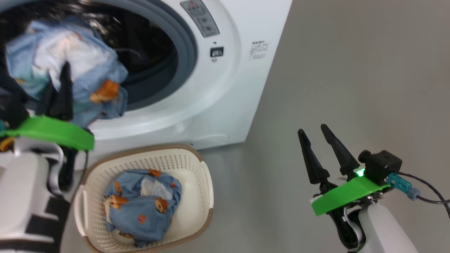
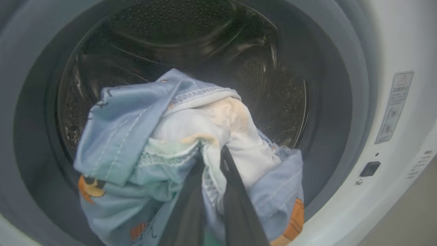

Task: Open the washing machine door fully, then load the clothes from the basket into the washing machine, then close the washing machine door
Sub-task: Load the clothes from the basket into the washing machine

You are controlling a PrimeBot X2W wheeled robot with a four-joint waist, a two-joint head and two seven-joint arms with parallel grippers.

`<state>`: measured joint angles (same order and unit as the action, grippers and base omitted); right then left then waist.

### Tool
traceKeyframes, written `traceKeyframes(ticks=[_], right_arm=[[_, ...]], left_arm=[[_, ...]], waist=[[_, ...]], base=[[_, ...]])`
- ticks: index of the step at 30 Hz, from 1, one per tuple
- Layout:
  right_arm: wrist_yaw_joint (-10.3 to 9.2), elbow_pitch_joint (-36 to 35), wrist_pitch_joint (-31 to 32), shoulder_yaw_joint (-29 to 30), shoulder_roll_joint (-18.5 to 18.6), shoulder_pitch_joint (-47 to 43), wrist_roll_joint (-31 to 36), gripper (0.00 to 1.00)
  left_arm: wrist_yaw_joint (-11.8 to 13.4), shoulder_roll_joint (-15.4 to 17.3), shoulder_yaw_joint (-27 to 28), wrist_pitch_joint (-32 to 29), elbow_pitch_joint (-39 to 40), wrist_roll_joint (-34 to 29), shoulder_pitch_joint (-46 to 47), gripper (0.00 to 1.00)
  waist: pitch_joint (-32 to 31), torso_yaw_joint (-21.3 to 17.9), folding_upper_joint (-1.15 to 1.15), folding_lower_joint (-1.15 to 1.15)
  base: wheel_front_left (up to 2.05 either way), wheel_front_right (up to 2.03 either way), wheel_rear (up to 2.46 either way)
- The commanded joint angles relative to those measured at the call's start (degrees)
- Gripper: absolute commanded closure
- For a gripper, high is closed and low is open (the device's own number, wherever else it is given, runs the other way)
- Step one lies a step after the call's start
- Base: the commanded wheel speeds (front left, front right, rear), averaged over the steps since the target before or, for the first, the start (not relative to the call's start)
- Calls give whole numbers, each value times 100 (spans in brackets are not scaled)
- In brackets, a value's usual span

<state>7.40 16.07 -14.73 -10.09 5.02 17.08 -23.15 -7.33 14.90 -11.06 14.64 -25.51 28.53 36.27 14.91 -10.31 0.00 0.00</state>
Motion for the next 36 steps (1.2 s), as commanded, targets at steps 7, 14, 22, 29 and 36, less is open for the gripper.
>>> traceKeyframes(ticks=[7,14,22,29,36], right_arm=[[9,-314,-27,-174,-188,349,92,0],[9,-476,-27,-290,-211,550,-110,0],[9,-604,-27,-410,-213,655,-316,0],[9,-651,-27,-391,-213,655,-375,0],[9,-558,-27,-417,-213,670,-358,0]], left_arm=[[-14,670,-187,36,-931,33,1433,100],[-15,924,-442,36,-1558,67,2421,100],[-7,1248,-529,36,-1781,-223,3302,100],[88,1119,316,36,-843,-733,3328,100],[35,923,291,36,-1647,-913,3067,0]], waist=[[1244,-631,0,0],[1883,-898,0,0],[2253,-1175,0,0],[2356,-1233,0,0],[2204,-1140,0,0]], base=[[0,0,0],[0,0,0],[0,0,0],[0,0,0],[0,0,0]])
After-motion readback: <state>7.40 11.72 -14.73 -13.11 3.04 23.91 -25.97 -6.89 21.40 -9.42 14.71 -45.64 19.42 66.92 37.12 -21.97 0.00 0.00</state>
